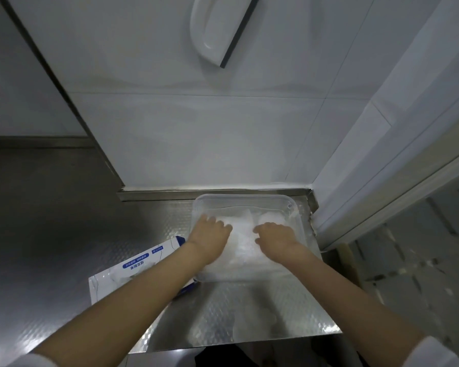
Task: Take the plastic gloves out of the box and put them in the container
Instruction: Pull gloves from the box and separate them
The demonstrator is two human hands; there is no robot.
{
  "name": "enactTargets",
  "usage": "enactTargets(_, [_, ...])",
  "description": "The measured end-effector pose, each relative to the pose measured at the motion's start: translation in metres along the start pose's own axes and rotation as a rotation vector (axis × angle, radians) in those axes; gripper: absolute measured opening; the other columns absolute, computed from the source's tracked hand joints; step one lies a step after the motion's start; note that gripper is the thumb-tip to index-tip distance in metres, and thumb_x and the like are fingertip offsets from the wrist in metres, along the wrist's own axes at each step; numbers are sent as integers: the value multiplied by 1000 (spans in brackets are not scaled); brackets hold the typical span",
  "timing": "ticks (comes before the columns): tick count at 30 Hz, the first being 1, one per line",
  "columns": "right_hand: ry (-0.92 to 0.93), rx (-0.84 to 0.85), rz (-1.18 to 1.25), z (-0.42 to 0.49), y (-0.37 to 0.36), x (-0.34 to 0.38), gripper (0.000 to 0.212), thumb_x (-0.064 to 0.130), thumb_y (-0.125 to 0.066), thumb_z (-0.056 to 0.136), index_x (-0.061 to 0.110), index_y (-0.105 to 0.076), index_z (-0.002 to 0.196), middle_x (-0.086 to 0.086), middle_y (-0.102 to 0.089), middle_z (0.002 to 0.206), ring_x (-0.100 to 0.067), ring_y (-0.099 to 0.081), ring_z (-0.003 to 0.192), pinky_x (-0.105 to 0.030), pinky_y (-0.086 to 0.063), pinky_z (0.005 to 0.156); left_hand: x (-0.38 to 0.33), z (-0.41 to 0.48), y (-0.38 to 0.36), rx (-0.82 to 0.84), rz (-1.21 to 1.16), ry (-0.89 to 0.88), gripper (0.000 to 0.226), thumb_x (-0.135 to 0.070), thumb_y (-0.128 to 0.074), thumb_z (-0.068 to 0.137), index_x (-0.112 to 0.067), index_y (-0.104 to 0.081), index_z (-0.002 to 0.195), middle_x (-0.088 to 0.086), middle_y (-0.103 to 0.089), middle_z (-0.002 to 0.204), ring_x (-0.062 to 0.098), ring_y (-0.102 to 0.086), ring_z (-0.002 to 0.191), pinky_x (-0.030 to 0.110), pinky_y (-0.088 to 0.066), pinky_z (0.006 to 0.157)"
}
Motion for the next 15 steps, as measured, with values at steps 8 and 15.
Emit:
enactTargets(8, [543, -399, 353, -51, -5, 96, 34, 6, -50, 93, 9, -54, 127, -9, -57, 120, -22, -51, 112, -34, -47, 87, 63, -79, -11, -255, -324, 300, 42, -12, -43, 93, -22, -42, 133, 0, -46, 134, 17, -42, 123, 29, -27, 102])
enactTargets(15, [674, -198, 217, -47, -50, 169, 62, -10, -50, 84, 9, -37, 141, -9, -38, 143, -25, -40, 128, -42, -36, 104, 84, -149, -83, 189, -313, 540, 46, -37, -42, 97, -22, -30, 139, 7, -29, 144, 29, -31, 132, 42, -34, 103])
Point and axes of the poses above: each hand's wrist, its own z-axis towards the middle knuckle, its own y-axis out of the back of the hand, x = y × z, the point moved 1 cm from there along z, towards the middle knuckle
